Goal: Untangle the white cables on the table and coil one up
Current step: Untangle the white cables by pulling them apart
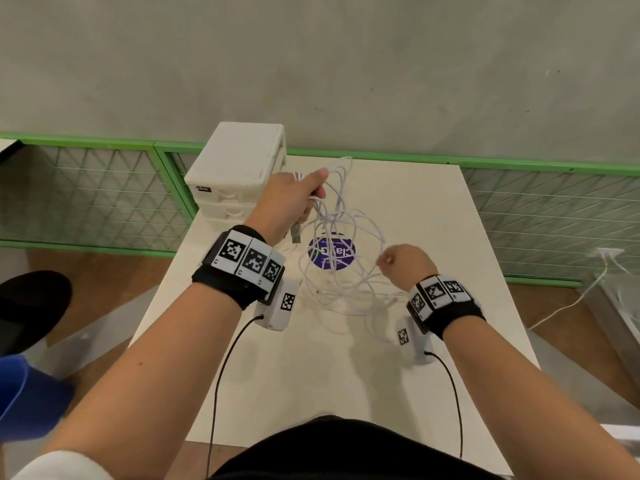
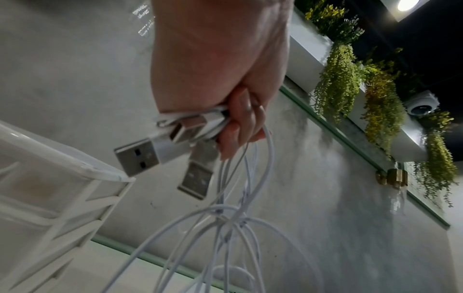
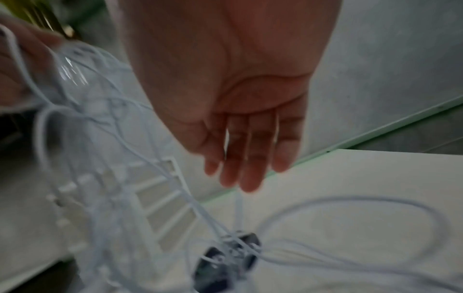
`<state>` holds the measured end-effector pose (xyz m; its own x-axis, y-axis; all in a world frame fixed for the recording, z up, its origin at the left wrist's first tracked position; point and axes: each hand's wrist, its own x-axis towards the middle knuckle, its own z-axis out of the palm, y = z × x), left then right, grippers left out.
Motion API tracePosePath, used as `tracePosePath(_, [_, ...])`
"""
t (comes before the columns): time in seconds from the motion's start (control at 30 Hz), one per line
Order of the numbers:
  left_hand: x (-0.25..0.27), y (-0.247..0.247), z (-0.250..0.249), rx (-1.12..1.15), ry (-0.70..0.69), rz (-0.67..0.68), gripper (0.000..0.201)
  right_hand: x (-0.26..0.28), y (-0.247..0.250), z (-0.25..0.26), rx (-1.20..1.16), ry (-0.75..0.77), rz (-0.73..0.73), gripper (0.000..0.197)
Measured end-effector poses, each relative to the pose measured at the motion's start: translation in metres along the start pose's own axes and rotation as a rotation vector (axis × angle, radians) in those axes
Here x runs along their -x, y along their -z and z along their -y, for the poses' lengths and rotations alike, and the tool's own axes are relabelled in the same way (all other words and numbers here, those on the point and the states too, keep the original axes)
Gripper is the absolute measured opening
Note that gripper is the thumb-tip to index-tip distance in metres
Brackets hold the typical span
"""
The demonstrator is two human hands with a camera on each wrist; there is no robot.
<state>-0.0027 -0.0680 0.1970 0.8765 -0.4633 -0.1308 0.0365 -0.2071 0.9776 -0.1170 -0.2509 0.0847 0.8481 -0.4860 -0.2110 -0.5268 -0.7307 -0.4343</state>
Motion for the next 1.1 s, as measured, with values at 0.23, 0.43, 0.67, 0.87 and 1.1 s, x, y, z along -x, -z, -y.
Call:
tracePosePath(0.23, [0.004, -0.008, -0.008, 0.095, -0.009, 0.09, 0.039, 0.005, 0.004, 0.047, -0.544, 0.265, -0.052, 0.064])
tracePosePath(0.43, [0.009, -0.004, -0.001, 0.038, 0.01, 0.121, 0.041, -0.001, 0.021, 0.055, -0.695, 0.332, -0.086, 0.029])
tracePosePath(0.67, [0.004, 0.004, 0.019, -0.14, 0.038, -0.094, 0.056, -0.002, 0.038, 0.054, -0.745, 0.286, -0.156, 0.022])
tracePosePath(0.87, [0.011, -0.007, 0.015, -0.141, 0.012, 0.015, 0.059, -0.002, 0.038, 0.06, -0.824, 0.27, -0.112, 0.023])
tracePosePath(1.1, [0.0, -0.005, 0.018, -0.197, 0.008, -0.033, 0.051, 0.002, 0.047, 0.055, -0.83, 0.301, -0.096, 0.015])
